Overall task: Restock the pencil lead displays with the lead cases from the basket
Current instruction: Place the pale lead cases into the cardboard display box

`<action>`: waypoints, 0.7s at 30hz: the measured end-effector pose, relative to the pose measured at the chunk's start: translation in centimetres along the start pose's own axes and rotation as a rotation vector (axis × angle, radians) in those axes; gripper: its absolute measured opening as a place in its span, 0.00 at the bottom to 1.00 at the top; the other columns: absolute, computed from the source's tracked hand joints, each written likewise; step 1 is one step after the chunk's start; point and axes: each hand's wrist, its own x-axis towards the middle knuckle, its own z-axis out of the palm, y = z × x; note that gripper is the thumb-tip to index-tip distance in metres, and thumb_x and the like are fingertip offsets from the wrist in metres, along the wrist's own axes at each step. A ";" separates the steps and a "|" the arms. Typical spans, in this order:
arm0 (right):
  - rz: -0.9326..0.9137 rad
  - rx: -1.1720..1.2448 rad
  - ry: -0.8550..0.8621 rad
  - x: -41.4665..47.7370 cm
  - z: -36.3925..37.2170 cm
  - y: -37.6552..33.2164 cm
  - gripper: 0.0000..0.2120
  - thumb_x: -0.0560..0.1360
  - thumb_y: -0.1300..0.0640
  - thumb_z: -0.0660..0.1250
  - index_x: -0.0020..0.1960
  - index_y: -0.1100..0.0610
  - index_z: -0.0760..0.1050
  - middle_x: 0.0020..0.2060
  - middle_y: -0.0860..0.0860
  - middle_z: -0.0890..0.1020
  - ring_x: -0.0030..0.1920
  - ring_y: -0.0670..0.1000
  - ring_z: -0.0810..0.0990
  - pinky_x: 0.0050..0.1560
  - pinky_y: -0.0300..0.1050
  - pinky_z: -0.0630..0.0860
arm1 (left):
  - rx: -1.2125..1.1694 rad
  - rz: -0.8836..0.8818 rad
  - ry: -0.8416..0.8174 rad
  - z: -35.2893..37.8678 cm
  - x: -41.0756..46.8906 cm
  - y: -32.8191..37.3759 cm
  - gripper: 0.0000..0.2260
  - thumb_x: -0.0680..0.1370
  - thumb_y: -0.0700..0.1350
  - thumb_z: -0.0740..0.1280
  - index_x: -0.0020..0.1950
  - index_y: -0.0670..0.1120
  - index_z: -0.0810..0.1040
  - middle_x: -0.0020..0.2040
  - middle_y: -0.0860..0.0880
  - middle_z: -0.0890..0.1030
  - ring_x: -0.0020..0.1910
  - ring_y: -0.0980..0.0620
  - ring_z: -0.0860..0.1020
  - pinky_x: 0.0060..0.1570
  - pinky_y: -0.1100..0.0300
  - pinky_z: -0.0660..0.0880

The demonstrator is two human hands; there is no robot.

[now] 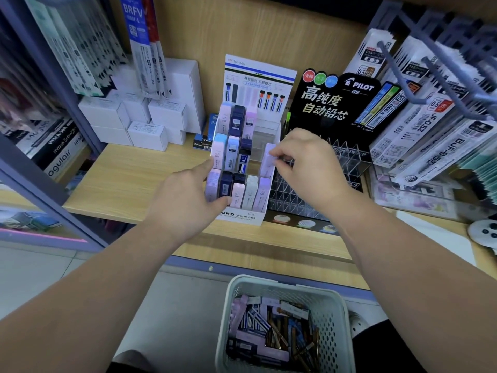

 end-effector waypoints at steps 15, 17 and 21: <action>0.459 0.339 -0.991 -21.9 6.8 1.4 0.11 0.80 0.48 0.68 0.55 0.53 0.83 0.48 0.47 0.85 0.46 0.44 0.82 0.52 0.44 0.80 | -0.198 -0.307 -0.208 4.0 -6.4 -2.7 0.13 0.73 0.55 0.74 0.49 0.51 0.74 0.38 0.52 0.81 0.40 0.49 0.79 0.39 0.55 0.75; 0.575 0.207 -1.161 -24.9 9.0 4.2 0.14 0.81 0.49 0.66 0.62 0.56 0.80 0.55 0.52 0.84 0.54 0.53 0.82 0.58 0.50 0.78 | -0.189 -0.349 -0.298 5.6 -7.9 -3.1 0.11 0.74 0.54 0.73 0.44 0.50 0.74 0.36 0.50 0.81 0.37 0.48 0.79 0.35 0.57 0.73; 0.691 0.116 -1.202 -28.9 11.2 7.3 0.14 0.83 0.53 0.63 0.66 0.54 0.75 0.51 0.55 0.82 0.53 0.58 0.81 0.47 0.46 0.73 | -0.198 -0.407 -0.313 8.2 -9.7 -3.9 0.13 0.76 0.53 0.72 0.38 0.47 0.75 0.35 0.46 0.81 0.35 0.46 0.79 0.34 0.56 0.72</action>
